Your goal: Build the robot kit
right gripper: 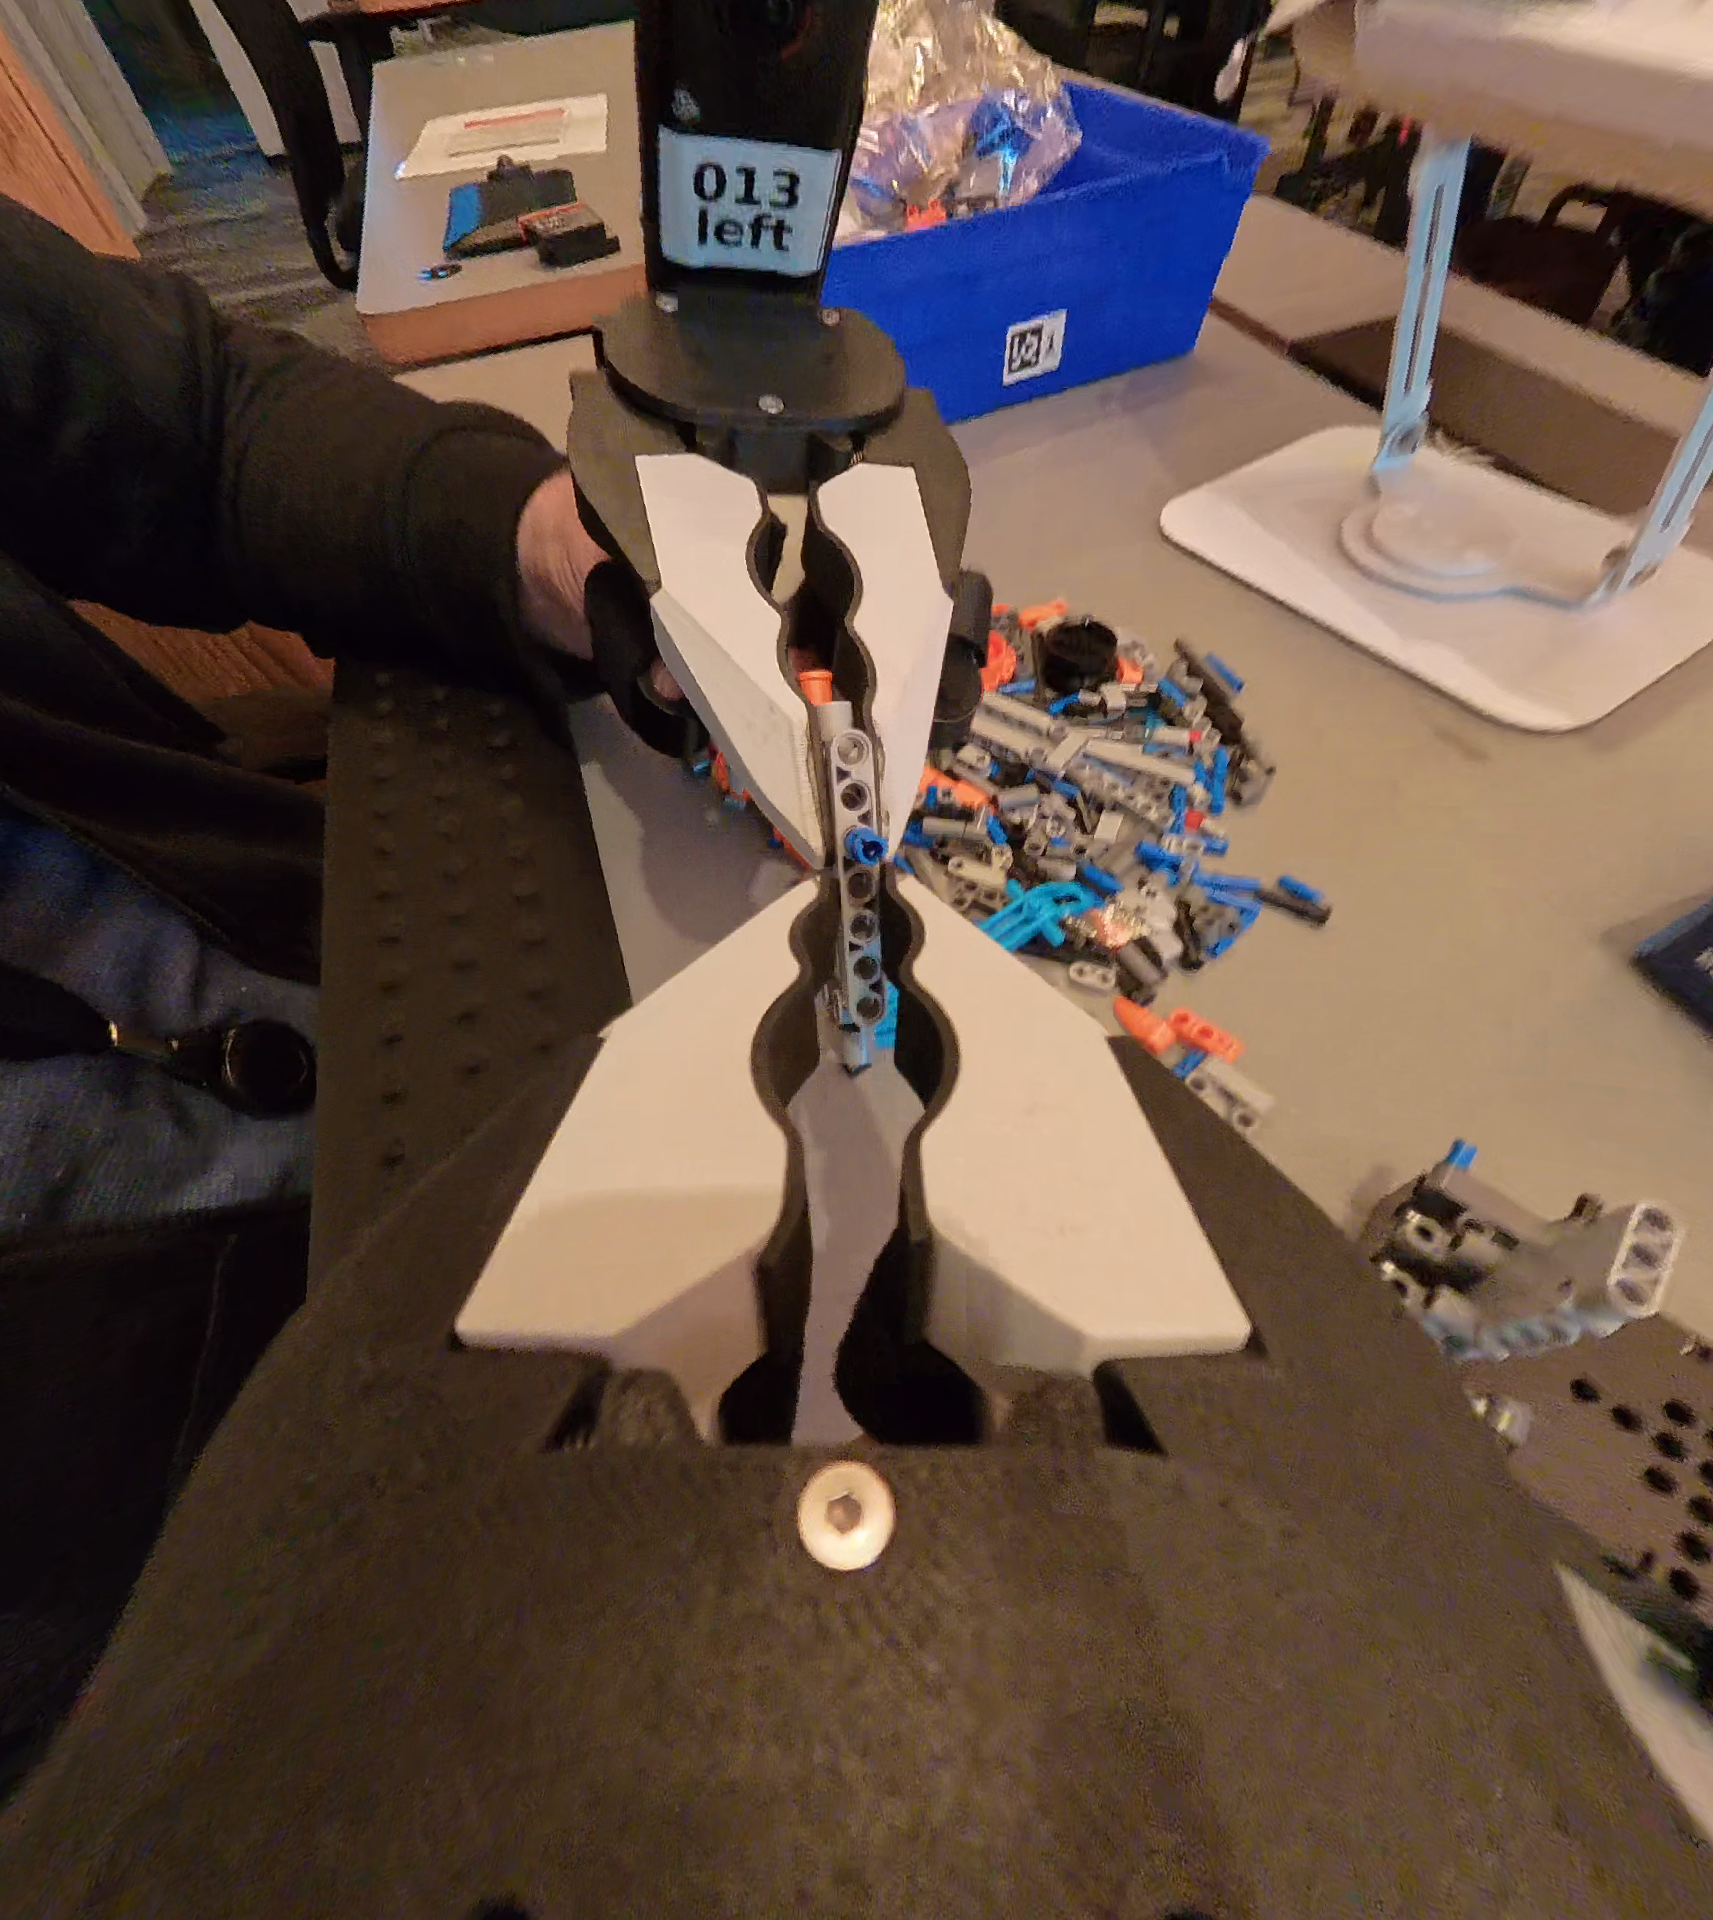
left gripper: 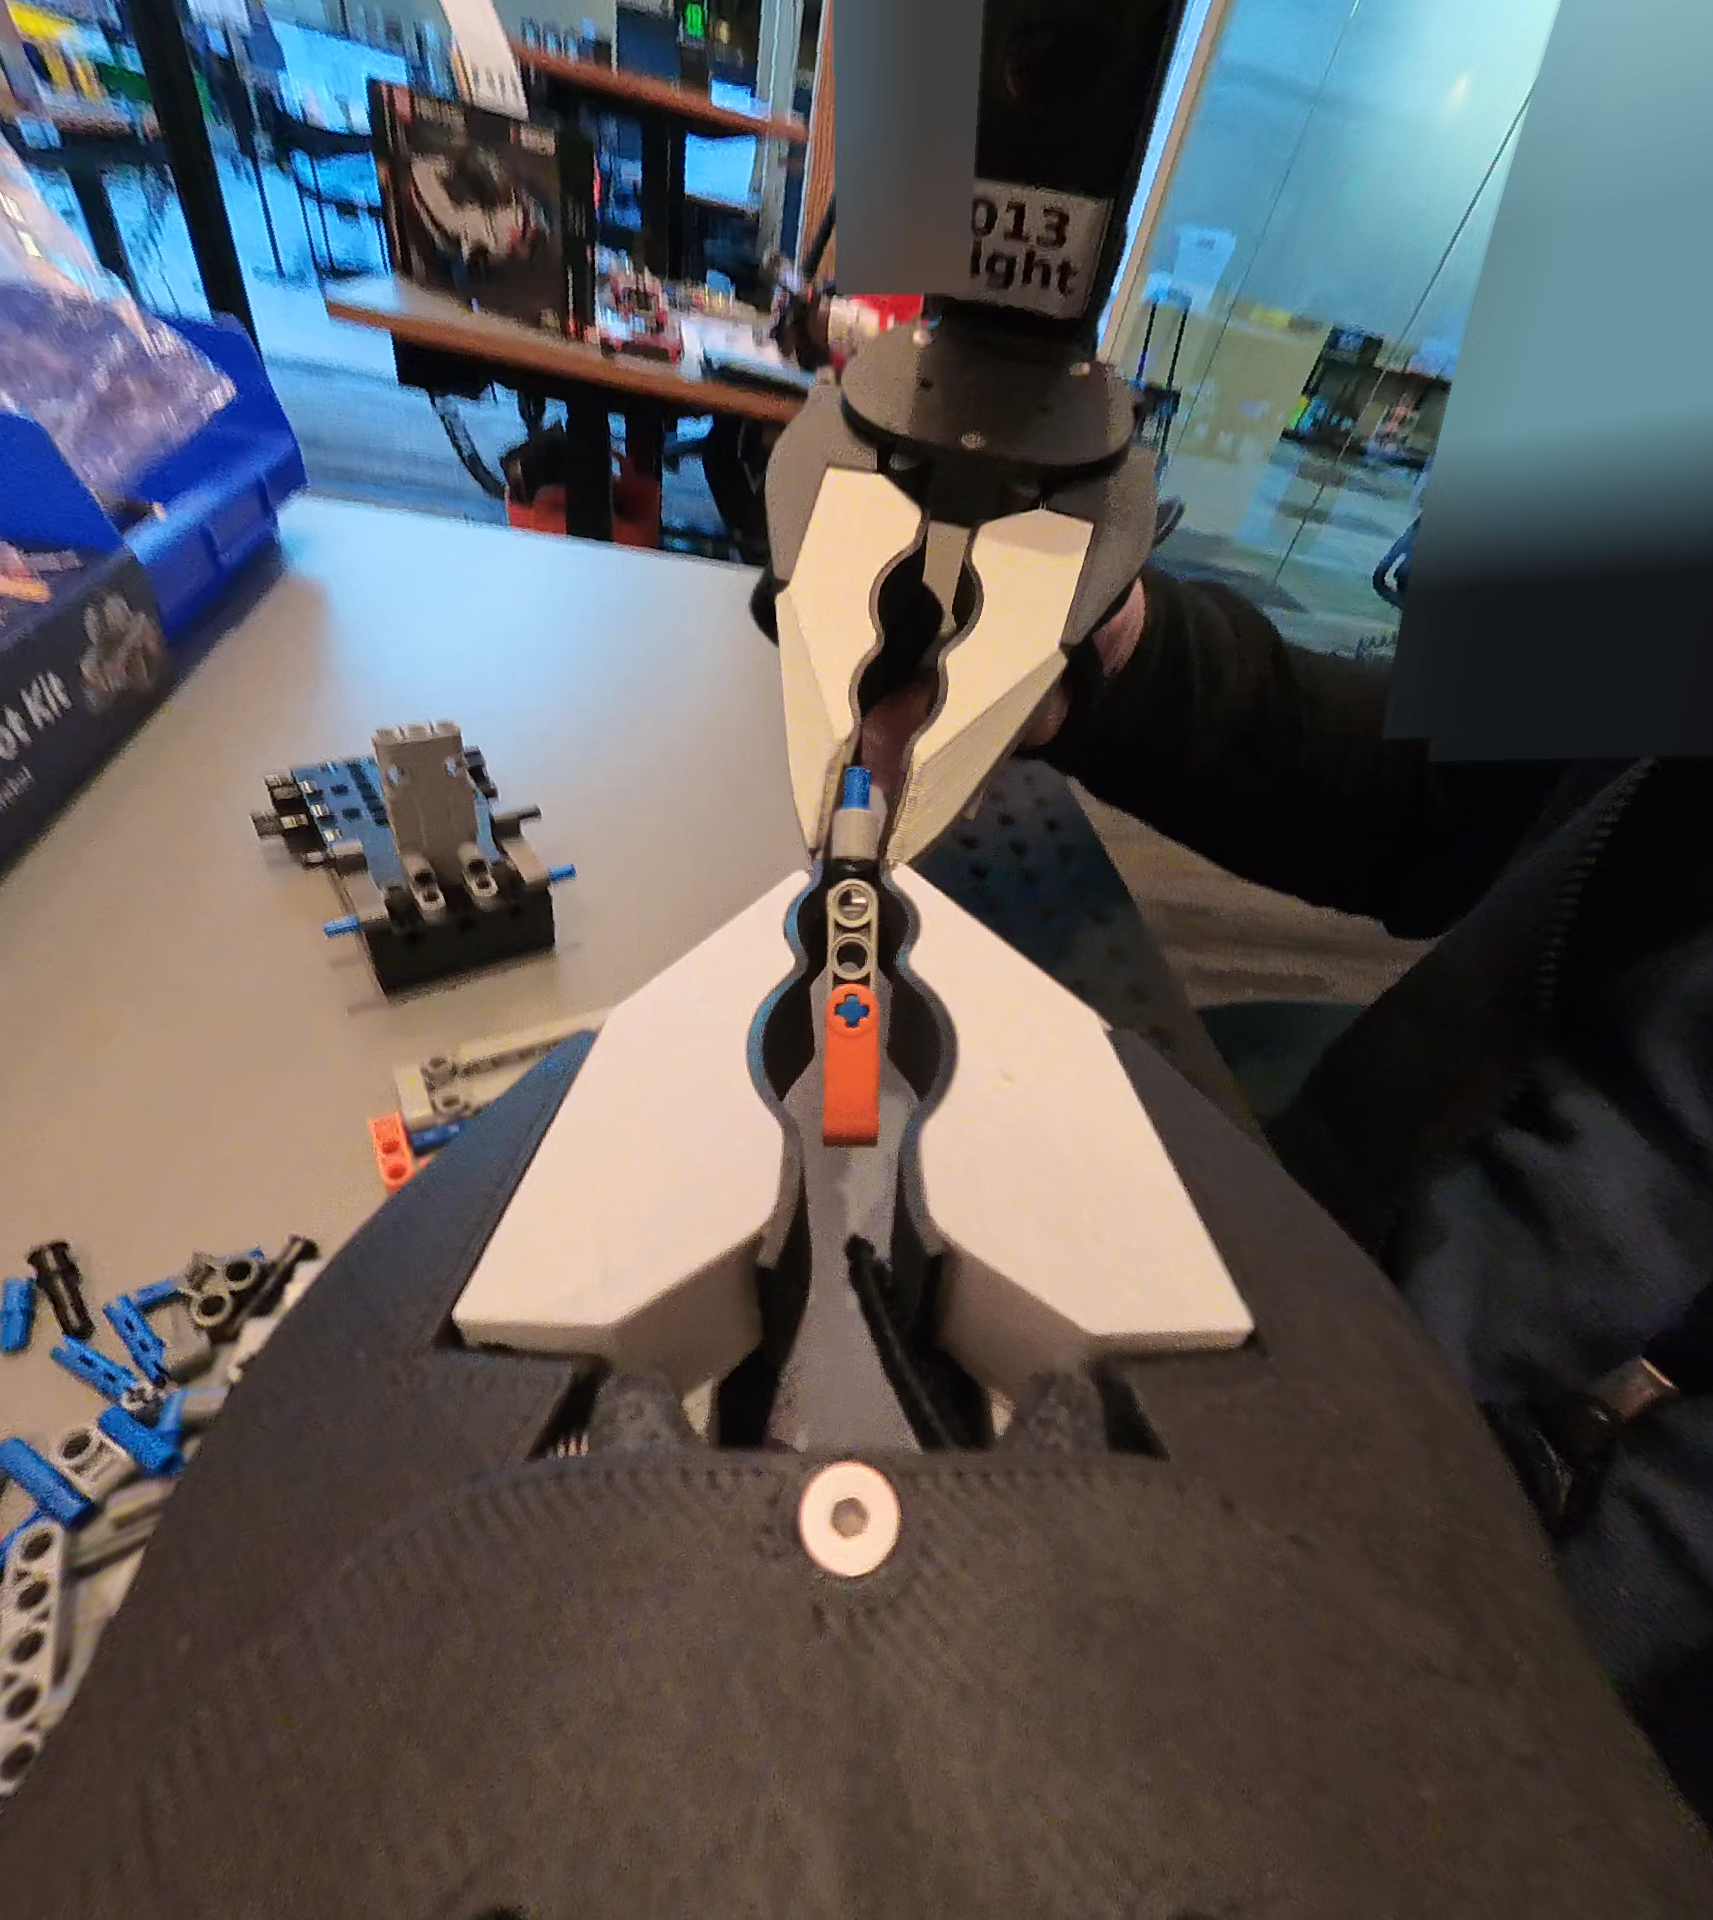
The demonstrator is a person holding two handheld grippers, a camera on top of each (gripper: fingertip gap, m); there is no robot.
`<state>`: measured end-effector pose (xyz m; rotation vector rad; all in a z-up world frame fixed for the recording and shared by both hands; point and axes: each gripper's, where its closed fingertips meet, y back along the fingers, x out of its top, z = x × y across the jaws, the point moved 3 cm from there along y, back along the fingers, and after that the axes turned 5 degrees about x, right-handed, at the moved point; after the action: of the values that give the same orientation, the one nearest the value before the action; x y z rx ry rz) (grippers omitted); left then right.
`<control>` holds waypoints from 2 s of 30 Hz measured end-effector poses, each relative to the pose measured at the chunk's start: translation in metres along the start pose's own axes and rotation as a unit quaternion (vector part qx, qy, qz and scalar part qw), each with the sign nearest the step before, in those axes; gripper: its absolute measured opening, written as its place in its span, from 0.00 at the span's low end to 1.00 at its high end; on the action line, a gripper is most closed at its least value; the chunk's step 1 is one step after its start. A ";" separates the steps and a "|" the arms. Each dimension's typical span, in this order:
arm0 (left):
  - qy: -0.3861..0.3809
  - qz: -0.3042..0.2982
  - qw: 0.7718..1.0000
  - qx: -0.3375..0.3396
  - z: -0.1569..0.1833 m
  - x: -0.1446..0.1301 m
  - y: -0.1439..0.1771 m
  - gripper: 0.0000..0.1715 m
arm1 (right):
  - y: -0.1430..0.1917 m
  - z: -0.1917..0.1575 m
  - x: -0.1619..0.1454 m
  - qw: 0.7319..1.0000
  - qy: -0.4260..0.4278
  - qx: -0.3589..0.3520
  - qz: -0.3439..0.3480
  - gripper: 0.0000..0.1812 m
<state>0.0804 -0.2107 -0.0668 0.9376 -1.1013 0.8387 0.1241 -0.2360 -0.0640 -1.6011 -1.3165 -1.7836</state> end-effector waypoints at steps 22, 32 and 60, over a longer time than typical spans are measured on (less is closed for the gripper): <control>-0.038 -0.244 0.969 0.032 0.000 -0.081 -0.025 0.05 | -0.019 0.001 -0.072 0.994 -0.055 0.043 -0.079 0.03; -0.048 -0.233 0.970 0.041 -0.003 -0.075 -0.020 0.03 | -0.020 0.002 -0.070 0.994 -0.058 0.049 -0.074 0.03; -0.028 -0.240 0.970 0.002 -0.004 -0.079 -0.024 0.03 | -0.028 0.002 -0.069 0.992 -0.008 0.059 -0.114 0.03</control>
<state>0.0838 -0.2232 -0.1482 1.1745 -0.8656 0.4186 0.1207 -0.2410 -0.1384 -1.4535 -1.6359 -1.7862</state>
